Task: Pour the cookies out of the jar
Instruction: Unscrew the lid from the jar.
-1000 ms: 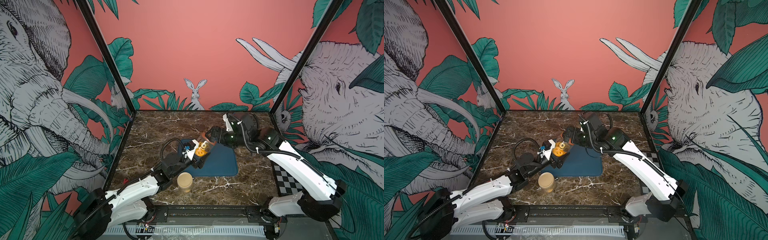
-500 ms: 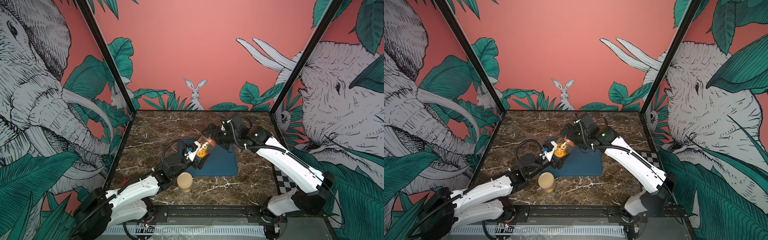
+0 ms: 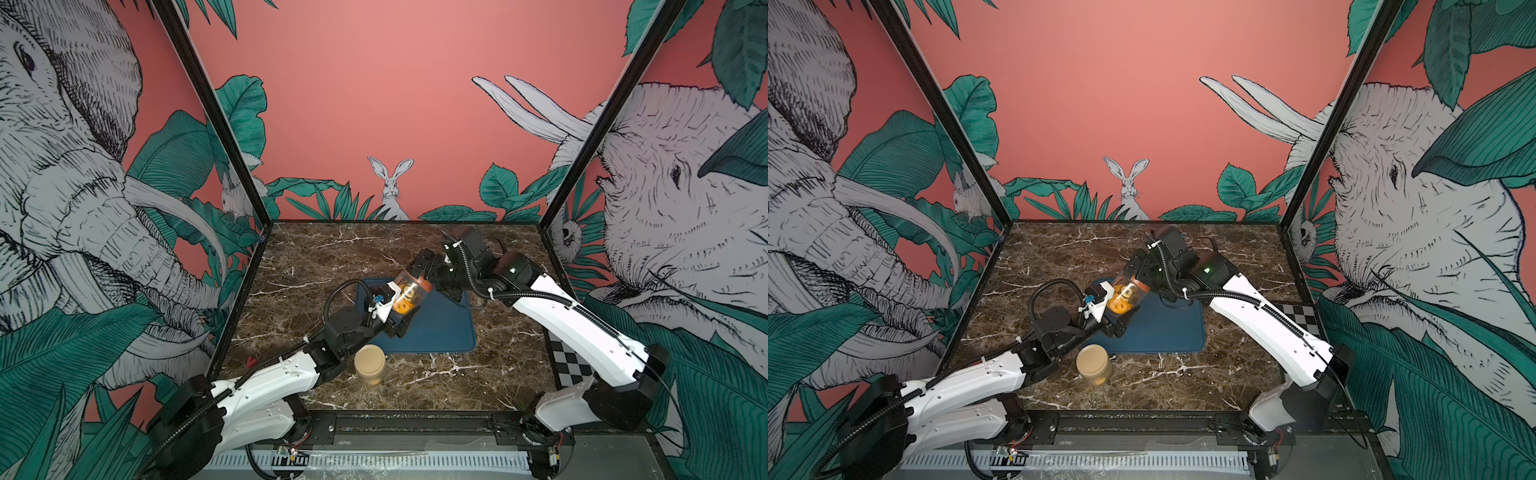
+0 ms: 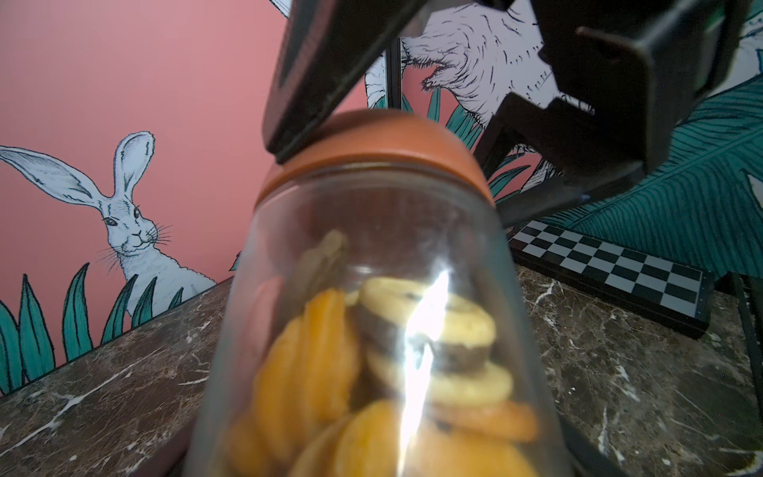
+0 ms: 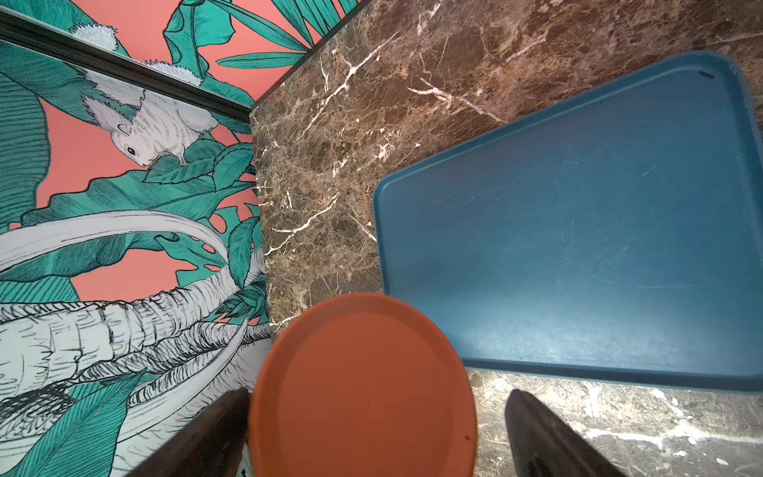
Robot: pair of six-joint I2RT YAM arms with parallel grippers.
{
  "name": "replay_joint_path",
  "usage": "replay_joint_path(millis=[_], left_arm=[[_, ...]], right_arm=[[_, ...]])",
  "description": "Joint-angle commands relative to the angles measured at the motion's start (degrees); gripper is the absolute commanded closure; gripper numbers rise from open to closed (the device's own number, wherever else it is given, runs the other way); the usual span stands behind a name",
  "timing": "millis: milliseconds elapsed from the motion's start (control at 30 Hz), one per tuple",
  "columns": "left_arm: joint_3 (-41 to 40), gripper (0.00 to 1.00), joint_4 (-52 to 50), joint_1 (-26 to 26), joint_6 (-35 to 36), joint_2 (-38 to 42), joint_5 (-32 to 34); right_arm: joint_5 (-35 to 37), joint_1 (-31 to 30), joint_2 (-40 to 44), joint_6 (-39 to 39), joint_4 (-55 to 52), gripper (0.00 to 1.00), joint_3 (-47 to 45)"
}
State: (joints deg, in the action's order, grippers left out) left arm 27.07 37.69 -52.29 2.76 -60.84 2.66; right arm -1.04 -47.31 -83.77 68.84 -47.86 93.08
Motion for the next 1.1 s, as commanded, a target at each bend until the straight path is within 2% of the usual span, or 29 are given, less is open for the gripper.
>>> replay_joint_path(millis=[0, 200, 300, 367, 433, 533, 567, 600, 700, 767, 800, 867, 900, 933, 967, 1067], left_arm=[[1.09, 1.00, 9.29, -0.20, -0.54, 3.06, 0.76], [1.25, 1.00, 10.72, -0.18, -2.14, 2.91, -0.19], [1.15, 1.00, 11.68, -0.18, -3.16, 2.83, -0.15], [1.22, 1.00, 11.79, -0.18, -3.71, 2.74, 0.03], [1.27, 1.00, 12.15, -0.18, -4.38, 2.42, 0.19], [1.81, 1.00, 12.00, -0.17, -5.77, 1.54, 0.00], [2.12, 1.00, 12.05, -0.18, -6.37, 1.19, -0.01], [2.37, 1.00, 11.75, -0.18, -7.08, 0.94, 0.05], [3.45, 1.00, 10.56, -0.18, -9.07, 0.11, 0.10], [3.47, 0.81, 10.82, -0.18, -10.33, -0.23, 0.04], [3.51, 0.75, 10.77, -0.18, -10.64, -0.38, -0.23], [3.93, 0.68, 9.93, -0.18, -11.16, -0.76, -0.67], [4.04, 0.58, 9.56, -0.18, -11.52, -0.90, -0.59], [4.01, 0.52, 9.50, -0.18, -11.79, -1.04, -0.36], [3.90, 0.52, 9.48, -0.18, -11.90, -1.29, -0.46], [3.81, 0.60, 9.94, -0.18, -11.82, -2.04, -2.65]], right_arm=[[1.13, 0.02, 1.59, 5.18, 1.99, 0.01, -0.58], [-6.65, -0.21, -1.49, 4.14, 13.68, 0.01, -3.48], [-6.25, -0.98, -3.20, 2.18, 11.63, 0.01, -0.74], [-5.73, -1.12, -3.67, 0.99, 10.01, 0.05, 0.39], [-5.11, -1.25, -3.86, -0.51, 8.73, 0.12, 1.11], [-5.51, -1.45, -4.85, -3.62, 6.55, 0.42, 2.50], [-5.25, -1.78, -5.40, -5.46, 5.13, 0.58, 3.30], [-4.78, -2.22, -5.84, -7.22, 4.06, 0.68, 4.27], [-3.25, -3.72, -6.01, -10.70, 2.70, 0.89, 5.07], [-3.11, -4.44, -5.65, -12.06, 3.63, 0.96, 4.43], [-3.62, -4.70, -5.40, -12.31, 4.75, 1.00, 3.78], [-5.32, -4.98, -4.86, -12.37, 7.61, 1.00, 2.38], [-6.02, -5.07, -4.37, -12.03, 9.55, 1.00, 1.28], [-6.53, -5.11, -3.88, -11.38, 11.26, 1.00, 0.17], [-7.31, -5.07, -3.19, -10.67, 13.53, 1.00, -1.21], [-9.18, -5.06, -1.94, -9.03, 18.15, 1.00, -3.73]])
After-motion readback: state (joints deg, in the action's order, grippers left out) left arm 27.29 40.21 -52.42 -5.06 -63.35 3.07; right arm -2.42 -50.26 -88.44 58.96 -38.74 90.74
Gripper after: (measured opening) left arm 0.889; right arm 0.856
